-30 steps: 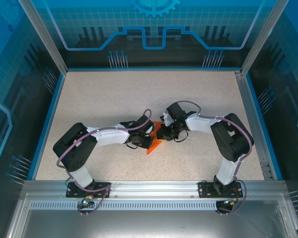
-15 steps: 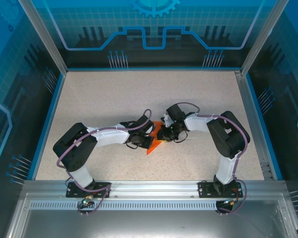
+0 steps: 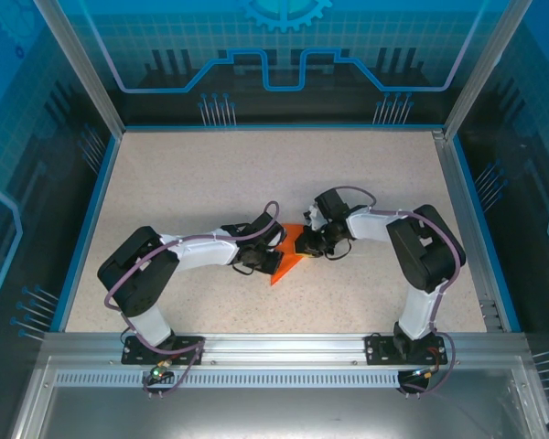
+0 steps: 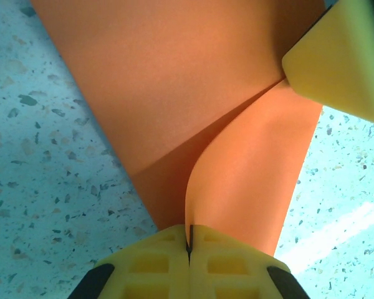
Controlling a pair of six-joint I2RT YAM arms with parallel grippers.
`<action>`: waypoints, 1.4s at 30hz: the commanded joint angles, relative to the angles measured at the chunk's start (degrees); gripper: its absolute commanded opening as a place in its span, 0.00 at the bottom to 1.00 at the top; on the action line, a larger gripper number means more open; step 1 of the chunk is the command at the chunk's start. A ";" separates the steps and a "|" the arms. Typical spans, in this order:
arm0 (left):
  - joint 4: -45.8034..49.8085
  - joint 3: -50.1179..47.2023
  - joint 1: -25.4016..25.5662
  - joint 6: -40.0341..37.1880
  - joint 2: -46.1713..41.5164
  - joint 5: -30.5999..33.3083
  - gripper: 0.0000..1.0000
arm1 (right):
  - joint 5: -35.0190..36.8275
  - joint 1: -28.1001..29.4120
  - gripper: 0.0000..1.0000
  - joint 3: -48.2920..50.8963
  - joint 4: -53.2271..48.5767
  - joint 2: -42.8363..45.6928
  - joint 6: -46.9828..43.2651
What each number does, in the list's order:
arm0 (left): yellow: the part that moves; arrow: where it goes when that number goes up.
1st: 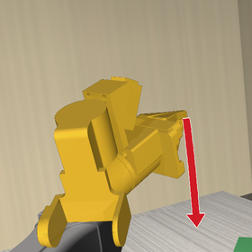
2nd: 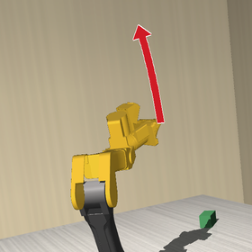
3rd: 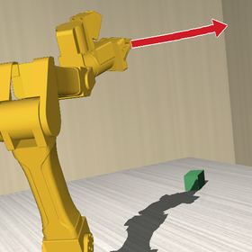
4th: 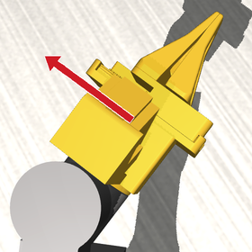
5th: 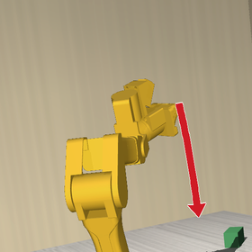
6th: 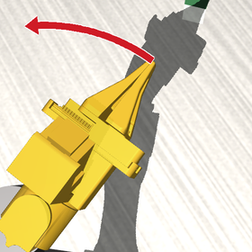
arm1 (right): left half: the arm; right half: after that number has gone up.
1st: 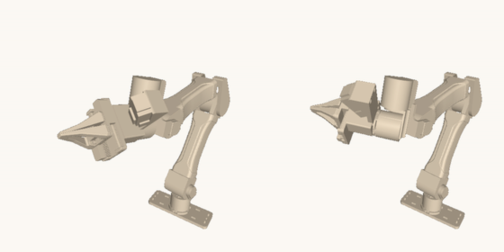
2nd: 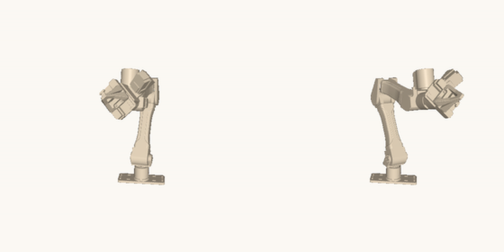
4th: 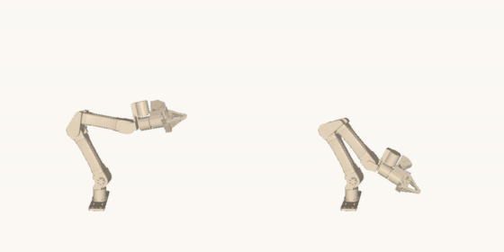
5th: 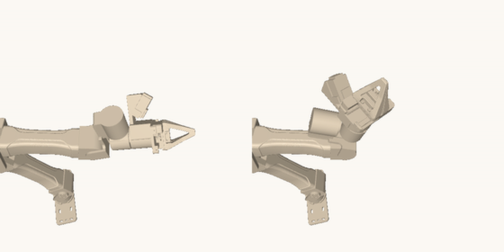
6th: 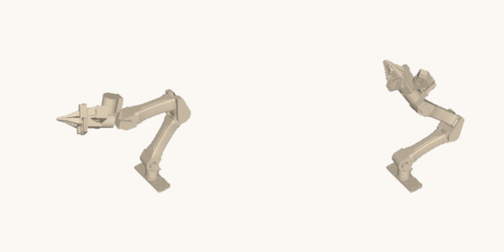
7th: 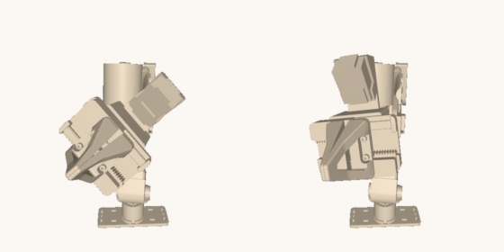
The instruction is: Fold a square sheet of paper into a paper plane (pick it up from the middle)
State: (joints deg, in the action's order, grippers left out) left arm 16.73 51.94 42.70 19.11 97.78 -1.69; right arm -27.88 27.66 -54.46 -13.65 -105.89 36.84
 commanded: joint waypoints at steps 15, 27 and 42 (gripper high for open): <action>3.35 0.35 -0.50 -1.18 1.36 1.08 0.04 | -0.25 -3.06 0.13 0.33 -2.93 2.81 -2.68; 3.48 0.48 -0.43 -0.86 1.21 0.97 0.04 | 3.34 -3.16 0.12 2.96 -4.37 3.08 -2.91; 3.73 1.06 -0.44 -0.94 1.08 0.82 0.04 | -1.10 4.41 0.13 -1.35 -0.23 3.77 3.56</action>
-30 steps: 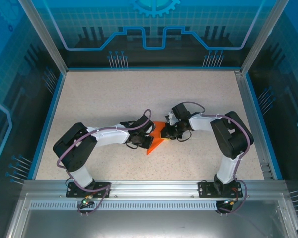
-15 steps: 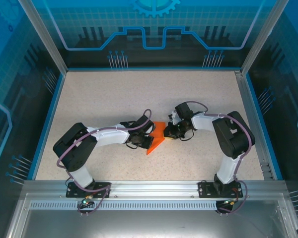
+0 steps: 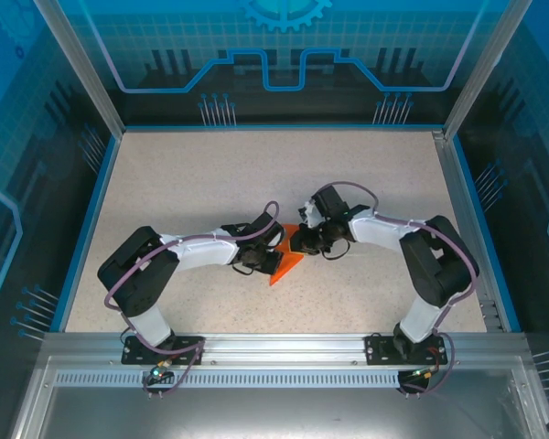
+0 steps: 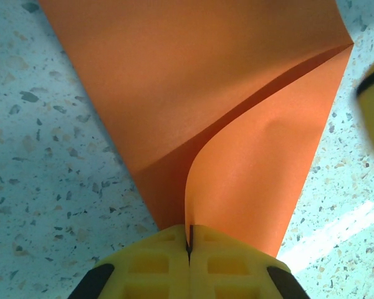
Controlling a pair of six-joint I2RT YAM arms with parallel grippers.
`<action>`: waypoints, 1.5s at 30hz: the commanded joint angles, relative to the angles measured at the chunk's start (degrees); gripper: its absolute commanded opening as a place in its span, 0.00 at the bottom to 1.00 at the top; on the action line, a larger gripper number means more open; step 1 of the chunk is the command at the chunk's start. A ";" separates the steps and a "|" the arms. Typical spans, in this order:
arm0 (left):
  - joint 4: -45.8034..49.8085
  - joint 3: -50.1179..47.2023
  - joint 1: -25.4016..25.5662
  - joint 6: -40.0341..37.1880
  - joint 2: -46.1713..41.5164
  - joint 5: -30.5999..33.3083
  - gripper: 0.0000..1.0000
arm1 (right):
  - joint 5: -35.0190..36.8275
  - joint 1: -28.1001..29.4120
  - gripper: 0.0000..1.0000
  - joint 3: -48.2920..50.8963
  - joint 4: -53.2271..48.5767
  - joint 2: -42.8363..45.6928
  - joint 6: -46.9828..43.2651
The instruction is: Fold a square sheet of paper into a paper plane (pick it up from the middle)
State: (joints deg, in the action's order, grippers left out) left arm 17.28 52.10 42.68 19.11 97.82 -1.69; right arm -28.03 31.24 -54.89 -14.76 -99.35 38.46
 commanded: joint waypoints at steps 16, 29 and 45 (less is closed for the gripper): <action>4.72 2.41 -0.42 0.37 -1.29 1.01 0.17 | 7.55 0.92 0.09 1.21 -4.75 -8.55 -1.89; 5.08 3.19 -0.43 11.12 -13.25 -5.57 0.30 | 7.95 0.94 0.09 1.38 -4.66 -9.18 -0.93; -5.25 -2.09 0.33 16.05 -6.01 -17.64 0.17 | 8.47 0.92 0.09 1.24 -5.06 -9.40 -0.49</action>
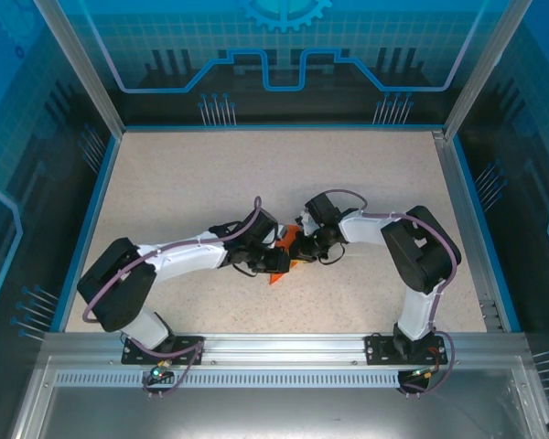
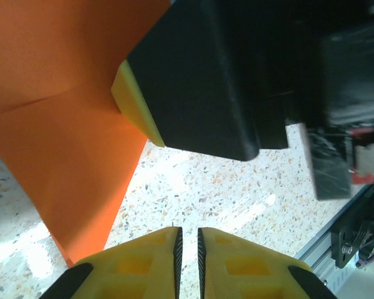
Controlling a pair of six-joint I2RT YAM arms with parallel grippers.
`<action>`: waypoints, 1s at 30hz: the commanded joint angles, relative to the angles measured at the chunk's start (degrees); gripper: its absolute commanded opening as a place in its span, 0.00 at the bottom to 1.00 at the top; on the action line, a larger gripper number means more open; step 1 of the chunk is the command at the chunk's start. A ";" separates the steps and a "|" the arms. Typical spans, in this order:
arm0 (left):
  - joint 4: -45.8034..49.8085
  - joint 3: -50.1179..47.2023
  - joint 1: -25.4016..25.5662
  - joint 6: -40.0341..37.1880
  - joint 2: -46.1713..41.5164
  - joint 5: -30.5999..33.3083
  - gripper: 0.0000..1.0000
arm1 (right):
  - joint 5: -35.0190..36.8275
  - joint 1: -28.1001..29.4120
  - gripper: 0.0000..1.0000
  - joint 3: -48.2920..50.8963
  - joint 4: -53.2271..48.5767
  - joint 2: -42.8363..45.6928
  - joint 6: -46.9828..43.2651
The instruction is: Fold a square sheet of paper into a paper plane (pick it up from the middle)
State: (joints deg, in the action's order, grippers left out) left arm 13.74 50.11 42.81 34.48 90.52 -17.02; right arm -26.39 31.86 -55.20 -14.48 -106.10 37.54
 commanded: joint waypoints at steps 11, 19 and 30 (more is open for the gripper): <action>0.99 -0.64 0.14 -0.70 5.79 1.52 0.15 | 6.95 0.33 0.09 1.34 -5.65 -2.75 0.26; -0.86 -1.94 0.17 0.00 6.75 0.59 0.15 | 7.55 0.31 0.09 1.57 -6.34 -2.75 -0.01; -2.96 -2.56 0.15 0.12 5.74 -1.88 0.16 | 8.41 0.31 0.09 1.36 -7.05 -3.06 -0.32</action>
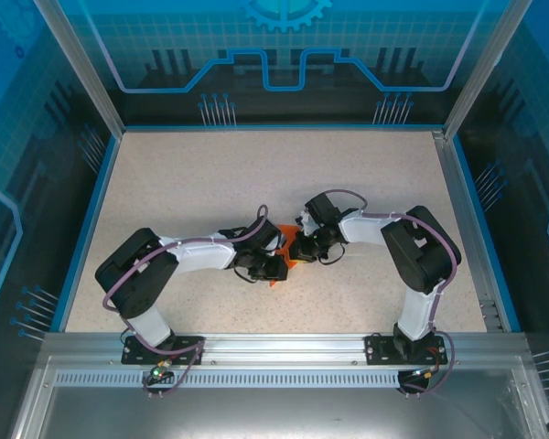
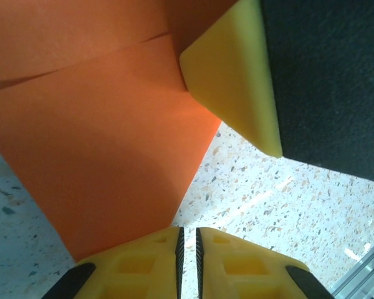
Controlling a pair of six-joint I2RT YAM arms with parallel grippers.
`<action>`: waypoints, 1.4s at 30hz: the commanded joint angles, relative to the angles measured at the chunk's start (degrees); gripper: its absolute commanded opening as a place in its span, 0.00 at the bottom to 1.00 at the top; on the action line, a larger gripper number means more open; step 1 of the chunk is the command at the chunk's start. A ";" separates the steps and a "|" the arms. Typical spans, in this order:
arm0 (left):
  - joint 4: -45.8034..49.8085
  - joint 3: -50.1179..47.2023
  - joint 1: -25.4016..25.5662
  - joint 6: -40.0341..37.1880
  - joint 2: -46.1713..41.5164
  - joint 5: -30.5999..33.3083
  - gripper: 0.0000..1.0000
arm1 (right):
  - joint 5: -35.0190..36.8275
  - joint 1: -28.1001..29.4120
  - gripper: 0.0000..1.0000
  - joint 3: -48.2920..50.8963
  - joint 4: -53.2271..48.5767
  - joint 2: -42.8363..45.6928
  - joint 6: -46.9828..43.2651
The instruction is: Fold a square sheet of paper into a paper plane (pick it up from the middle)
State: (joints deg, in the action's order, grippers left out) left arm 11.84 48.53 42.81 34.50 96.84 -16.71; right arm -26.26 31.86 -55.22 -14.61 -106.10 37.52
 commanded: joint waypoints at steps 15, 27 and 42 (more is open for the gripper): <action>-2.25 -1.02 -2.45 1.33 -2.72 -4.81 0.19 | 9.02 0.27 0.09 1.28 -7.25 -3.36 -0.34; -0.54 -1.41 -2.44 -0.46 -1.33 -5.44 0.19 | 9.20 0.33 0.09 1.52 -7.36 -3.45 -0.34; -0.85 -4.89 -2.42 1.01 1.91 -5.53 0.18 | 10.08 0.33 0.09 1.43 -8.06 -3.42 -0.52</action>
State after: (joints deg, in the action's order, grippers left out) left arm 8.60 46.04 40.64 34.63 97.56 -21.28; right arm -25.58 32.01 -55.59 -15.42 -106.10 37.50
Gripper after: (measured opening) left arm 0.179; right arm 0.089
